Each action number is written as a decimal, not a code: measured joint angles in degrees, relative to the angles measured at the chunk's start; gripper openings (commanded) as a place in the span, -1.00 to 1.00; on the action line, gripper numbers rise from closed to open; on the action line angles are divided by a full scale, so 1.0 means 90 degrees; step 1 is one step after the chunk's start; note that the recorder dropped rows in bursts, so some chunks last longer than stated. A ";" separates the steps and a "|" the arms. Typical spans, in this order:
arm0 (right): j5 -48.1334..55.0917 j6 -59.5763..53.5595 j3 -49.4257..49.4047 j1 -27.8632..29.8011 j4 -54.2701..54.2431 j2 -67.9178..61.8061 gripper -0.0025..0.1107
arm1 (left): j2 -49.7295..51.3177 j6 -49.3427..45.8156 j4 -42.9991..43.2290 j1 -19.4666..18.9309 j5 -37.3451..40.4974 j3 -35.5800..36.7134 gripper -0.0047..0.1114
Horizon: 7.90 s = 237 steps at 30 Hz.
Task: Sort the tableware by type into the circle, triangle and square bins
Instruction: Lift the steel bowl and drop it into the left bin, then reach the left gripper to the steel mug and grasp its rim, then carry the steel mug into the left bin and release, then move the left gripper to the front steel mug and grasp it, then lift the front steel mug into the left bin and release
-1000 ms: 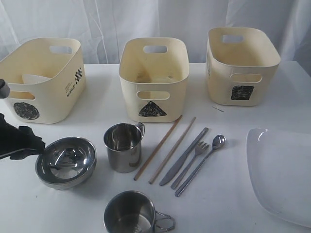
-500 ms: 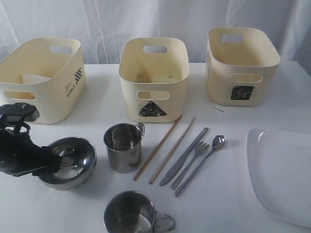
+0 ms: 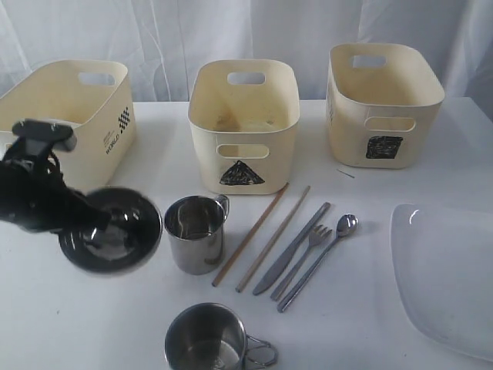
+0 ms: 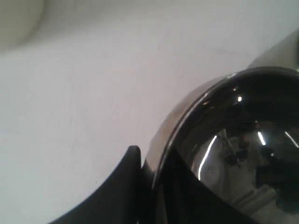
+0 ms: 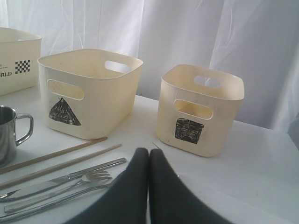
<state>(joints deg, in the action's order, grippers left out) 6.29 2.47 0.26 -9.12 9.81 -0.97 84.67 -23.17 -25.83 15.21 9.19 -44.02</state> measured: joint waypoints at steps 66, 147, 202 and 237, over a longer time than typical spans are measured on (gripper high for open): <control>0.0000 0.0000 0.0000 0.0000 -0.0048 0.0000 -0.96 | 0.0085 -0.0196 -0.0314 -0.0040 0.1915 -0.2294 -0.08; 0.0000 0.0000 0.0000 0.0000 -0.0059 0.0000 -0.96 | 0.1308 -0.0691 -0.1055 -0.1909 0.2654 -0.5163 -0.07; 0.0000 0.0116 0.0000 0.0000 -0.0059 0.0000 -0.96 | -0.0124 -0.1261 -0.1362 0.2359 0.1851 -0.0181 0.19; 0.0000 0.0130 0.0000 0.0000 -0.0059 0.0000 -0.96 | -0.0138 -0.0729 0.0496 0.2363 0.1448 -0.1273 -0.92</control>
<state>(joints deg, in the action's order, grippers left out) 6.29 3.65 0.26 -9.12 9.28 -0.97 83.42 -29.73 -21.36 36.48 22.22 -55.47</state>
